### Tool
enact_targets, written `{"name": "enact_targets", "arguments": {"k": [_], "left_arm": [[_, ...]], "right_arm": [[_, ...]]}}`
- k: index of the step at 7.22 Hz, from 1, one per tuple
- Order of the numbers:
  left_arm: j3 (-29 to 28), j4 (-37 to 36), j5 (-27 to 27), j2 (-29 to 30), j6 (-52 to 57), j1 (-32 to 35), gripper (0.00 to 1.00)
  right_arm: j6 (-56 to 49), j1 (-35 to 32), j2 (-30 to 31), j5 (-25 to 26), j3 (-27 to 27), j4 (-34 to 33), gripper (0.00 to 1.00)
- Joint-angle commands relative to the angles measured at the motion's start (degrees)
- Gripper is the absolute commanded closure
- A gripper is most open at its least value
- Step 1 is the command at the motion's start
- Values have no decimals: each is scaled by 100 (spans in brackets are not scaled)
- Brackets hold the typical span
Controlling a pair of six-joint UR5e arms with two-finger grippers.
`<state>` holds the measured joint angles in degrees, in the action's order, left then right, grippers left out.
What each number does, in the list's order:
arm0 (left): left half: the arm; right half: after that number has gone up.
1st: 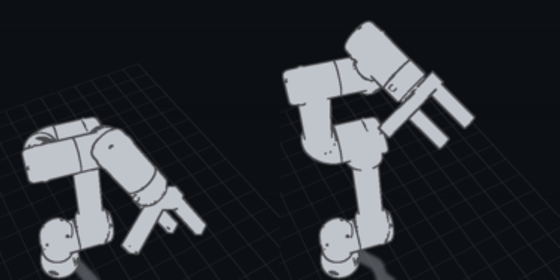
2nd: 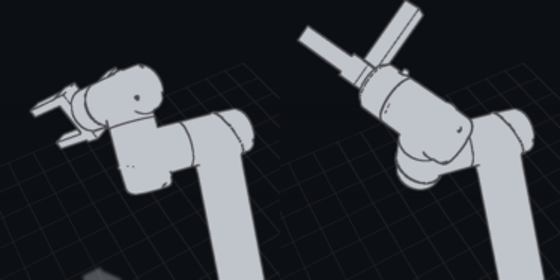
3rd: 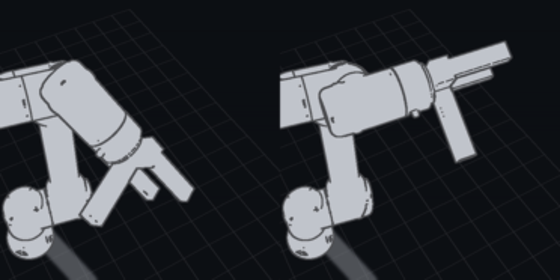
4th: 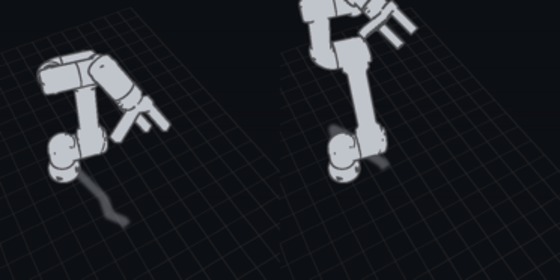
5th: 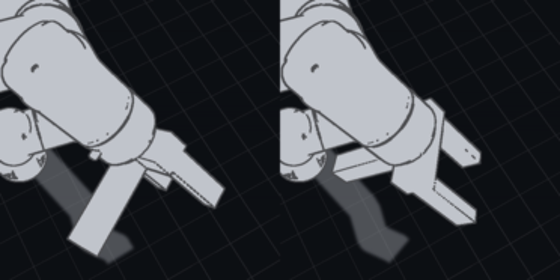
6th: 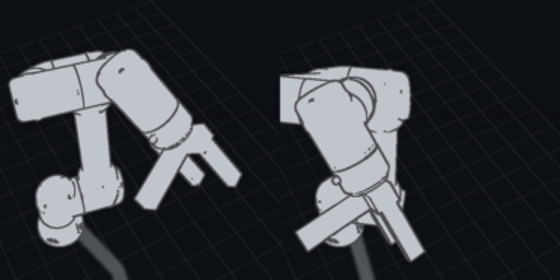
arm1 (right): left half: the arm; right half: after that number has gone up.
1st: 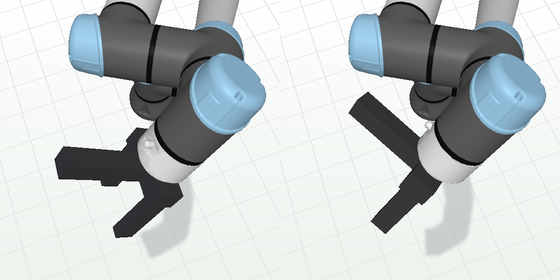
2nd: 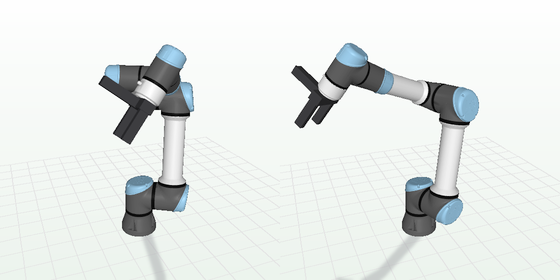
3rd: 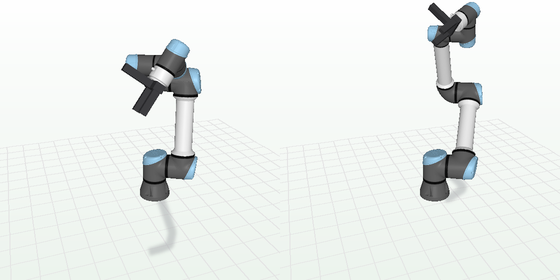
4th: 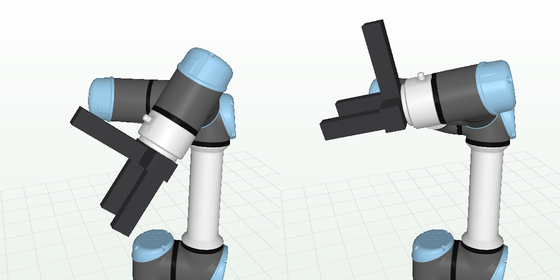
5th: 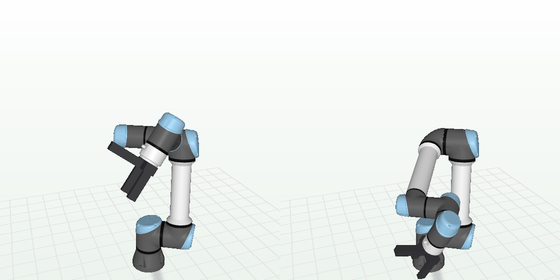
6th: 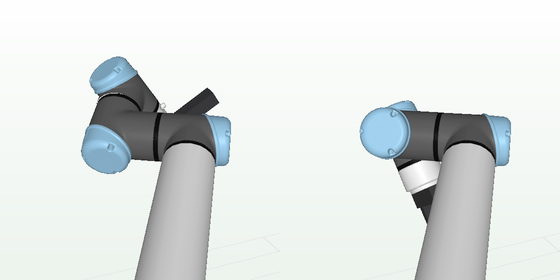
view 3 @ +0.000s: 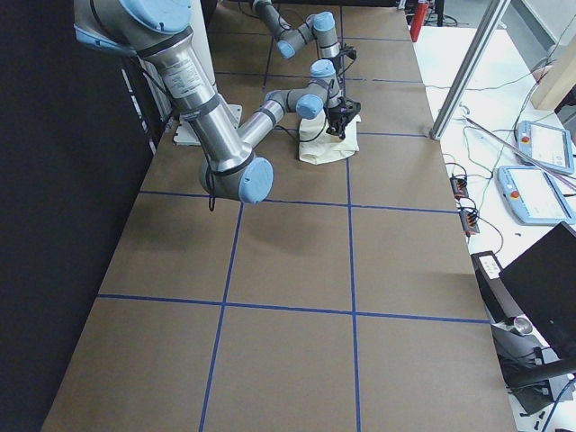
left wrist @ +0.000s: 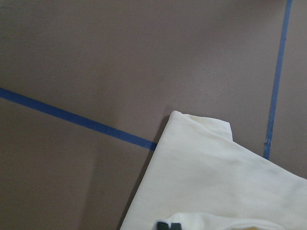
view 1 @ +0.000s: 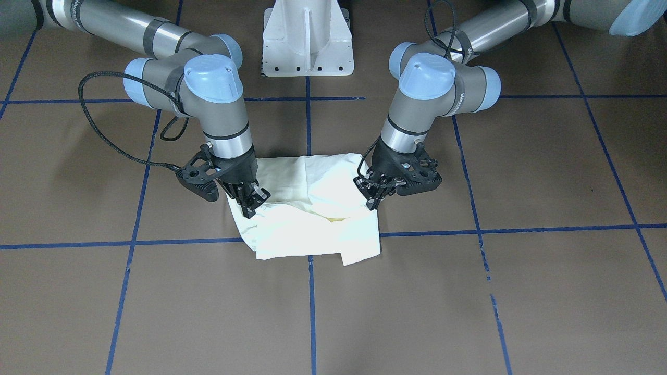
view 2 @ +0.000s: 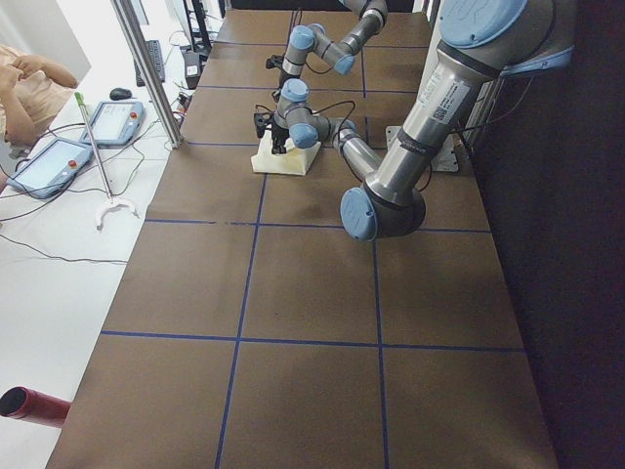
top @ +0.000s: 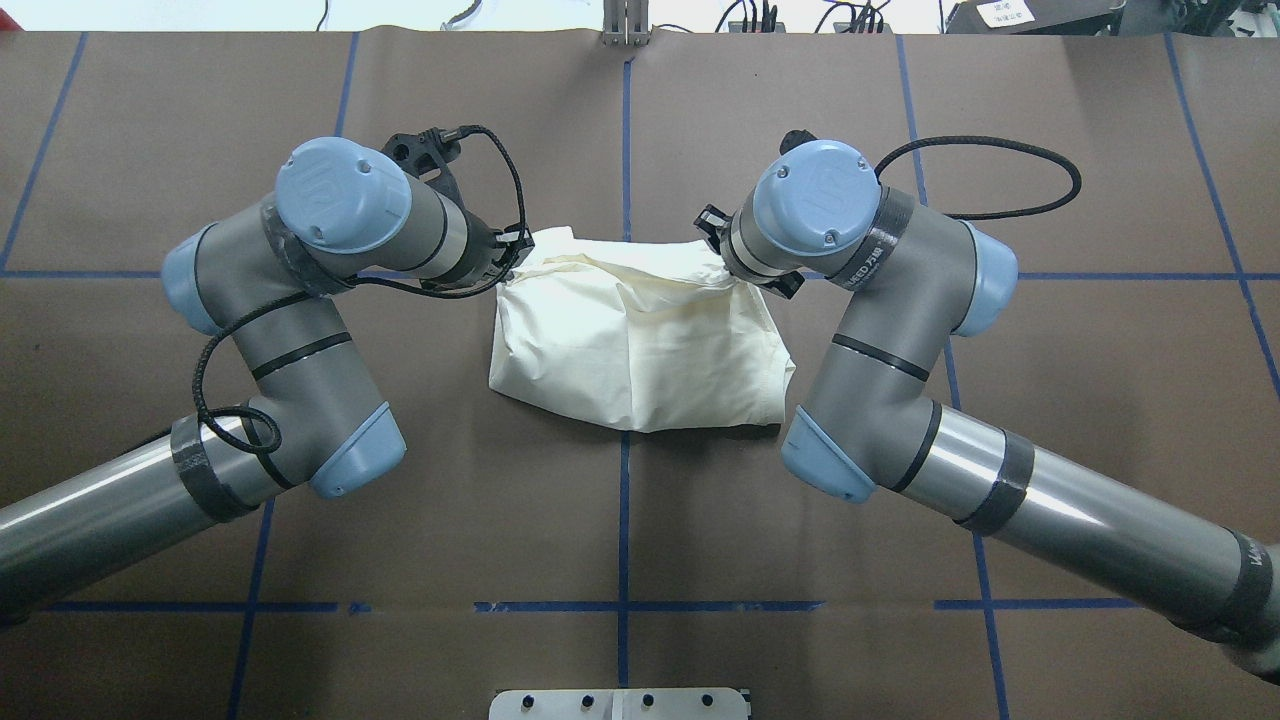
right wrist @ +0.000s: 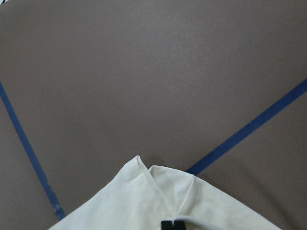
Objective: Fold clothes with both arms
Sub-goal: 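Fold the near half over onto the far half with both grippers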
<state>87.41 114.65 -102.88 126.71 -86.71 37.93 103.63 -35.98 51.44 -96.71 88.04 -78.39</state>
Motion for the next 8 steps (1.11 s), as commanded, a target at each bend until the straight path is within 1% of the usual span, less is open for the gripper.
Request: {"name": "enact_targets", "arguments": {"k": [1, 2, 3, 4, 5, 6, 7, 8], "left_arm": [[-319, 137, 14, 178, 92, 56, 100], [-460, 363, 14, 179, 276, 82, 100], [-462, 565, -3, 179, 277, 196, 66], [-348, 1089, -169, 92, 277, 528, 65], [-8, 1808, -858, -658, 286, 531, 77], [82, 2538, -1021, -1135, 278, 522, 100], [-82, 2788, -1014, -1235, 277, 505, 100], [-110, 2800, -1023, -1193, 243, 444, 100]], "right_arm": [[-53, -5, -203, -23, -478, 173, 100], [-54, -14, -222, -23, -698, 584, 100], [-62, -14, -239, -23, -709, 622, 100], [-71, -23, -231, -23, -709, 623, 100], [-80, -23, -240, -23, -709, 632, 100], [-80, -31, -240, -84, -692, 640, 100], [-89, -49, -240, -128, -683, 675, 100], [-89, -66, -240, -138, -683, 676, 100]]}}
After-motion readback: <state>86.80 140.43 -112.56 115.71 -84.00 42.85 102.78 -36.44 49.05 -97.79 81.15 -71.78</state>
